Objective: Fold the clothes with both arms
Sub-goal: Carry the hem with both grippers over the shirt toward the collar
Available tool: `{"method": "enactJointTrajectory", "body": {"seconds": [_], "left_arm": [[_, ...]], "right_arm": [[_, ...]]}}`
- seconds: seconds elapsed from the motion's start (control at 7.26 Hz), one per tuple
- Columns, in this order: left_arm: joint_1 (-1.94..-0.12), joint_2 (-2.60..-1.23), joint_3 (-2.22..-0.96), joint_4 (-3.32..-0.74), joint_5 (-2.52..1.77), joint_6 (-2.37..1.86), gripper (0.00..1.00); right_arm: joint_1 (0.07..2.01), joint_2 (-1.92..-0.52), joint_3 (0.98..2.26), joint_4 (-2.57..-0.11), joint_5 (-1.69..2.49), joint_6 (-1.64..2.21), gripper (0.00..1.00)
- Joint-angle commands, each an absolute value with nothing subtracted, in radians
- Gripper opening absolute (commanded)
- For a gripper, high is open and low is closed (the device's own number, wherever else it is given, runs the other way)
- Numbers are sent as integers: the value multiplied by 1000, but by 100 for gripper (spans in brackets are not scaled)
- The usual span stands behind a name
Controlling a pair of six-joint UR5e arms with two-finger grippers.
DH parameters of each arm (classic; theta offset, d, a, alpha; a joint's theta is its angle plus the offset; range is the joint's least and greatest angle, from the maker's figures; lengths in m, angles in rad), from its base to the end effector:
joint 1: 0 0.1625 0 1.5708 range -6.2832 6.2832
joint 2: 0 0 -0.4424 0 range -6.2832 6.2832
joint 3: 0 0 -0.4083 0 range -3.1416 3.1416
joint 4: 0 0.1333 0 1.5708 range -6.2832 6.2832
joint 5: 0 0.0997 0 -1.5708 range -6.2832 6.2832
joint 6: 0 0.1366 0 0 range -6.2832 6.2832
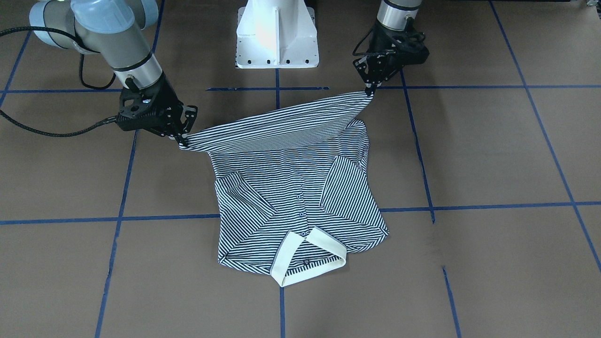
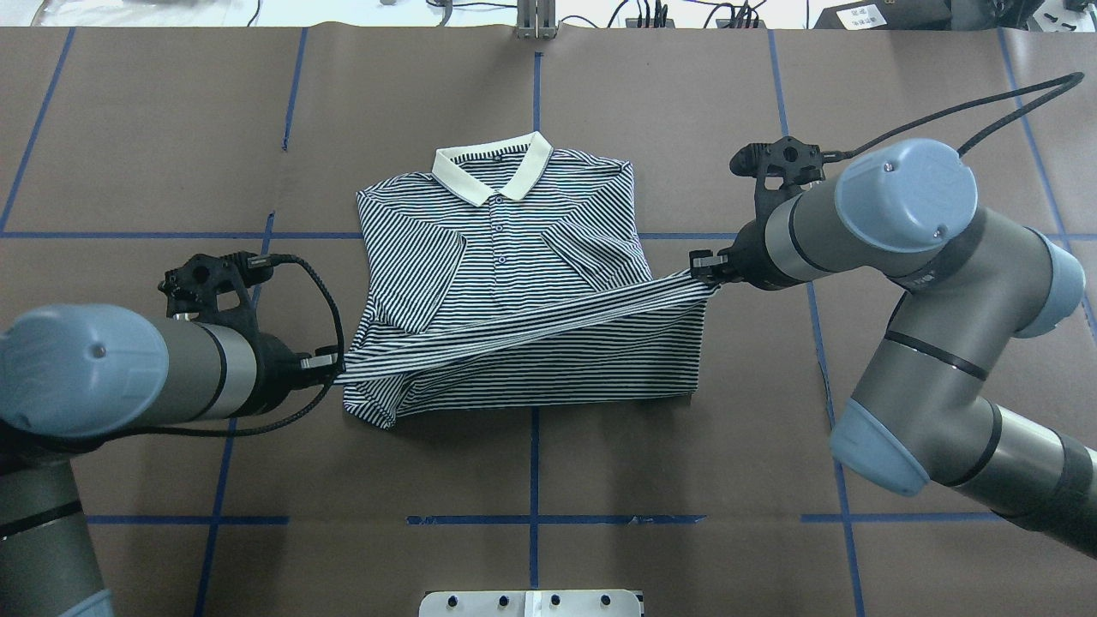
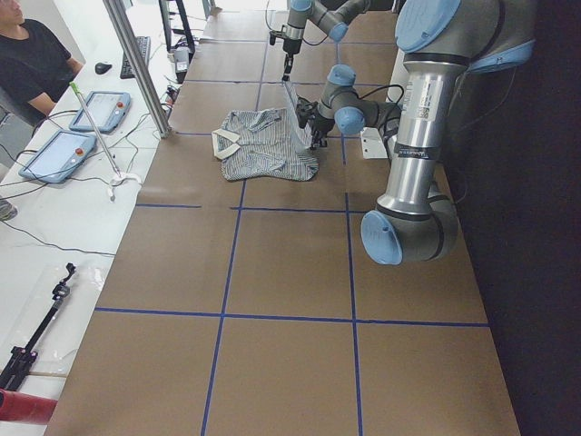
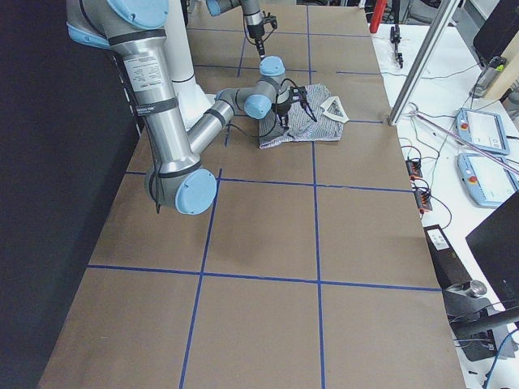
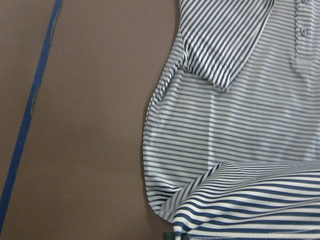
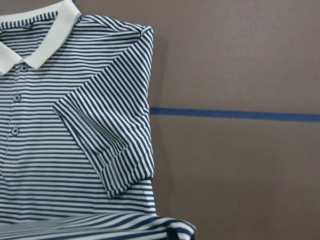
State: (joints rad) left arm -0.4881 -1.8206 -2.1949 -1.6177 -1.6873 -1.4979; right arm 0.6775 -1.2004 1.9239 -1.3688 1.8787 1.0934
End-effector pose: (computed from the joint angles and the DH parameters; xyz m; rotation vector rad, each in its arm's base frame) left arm 0.4217 -0.3568 0.2808 0.1514 0.9182 -0.3314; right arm -0.4333 -0.4666 0.3032 0.2616 -0.9242 0.0420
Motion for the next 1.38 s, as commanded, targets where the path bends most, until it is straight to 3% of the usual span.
{"method": "enactJointTrajectory", "body": {"seconds": [0.0, 0.28, 0.69, 1.1, 1.24], "left_arm": [[-660, -1945, -2046, -1618, -1733, -1393, 0], [-742, -1988, -1927, -1656, -1732, -1309, 0], [-753, -1991, -1699, -1898, -1730, -1310, 0], [-752, -2000, -1528, -2088, -1729, -1315, 0], [-752, -2000, -1523, -2107, -1729, -1315, 0]], "right_arm": [[706, -1096, 1832, -1367, 1879, 1088, 0], [751, -1020, 1691, -1275, 1879, 1089, 0], [785, -853, 1311, -1048, 1876, 1091, 0], [818, -810, 1207, -1019, 1879, 1091, 0], [827, -799, 1174, -1019, 1879, 1089, 0]]}}
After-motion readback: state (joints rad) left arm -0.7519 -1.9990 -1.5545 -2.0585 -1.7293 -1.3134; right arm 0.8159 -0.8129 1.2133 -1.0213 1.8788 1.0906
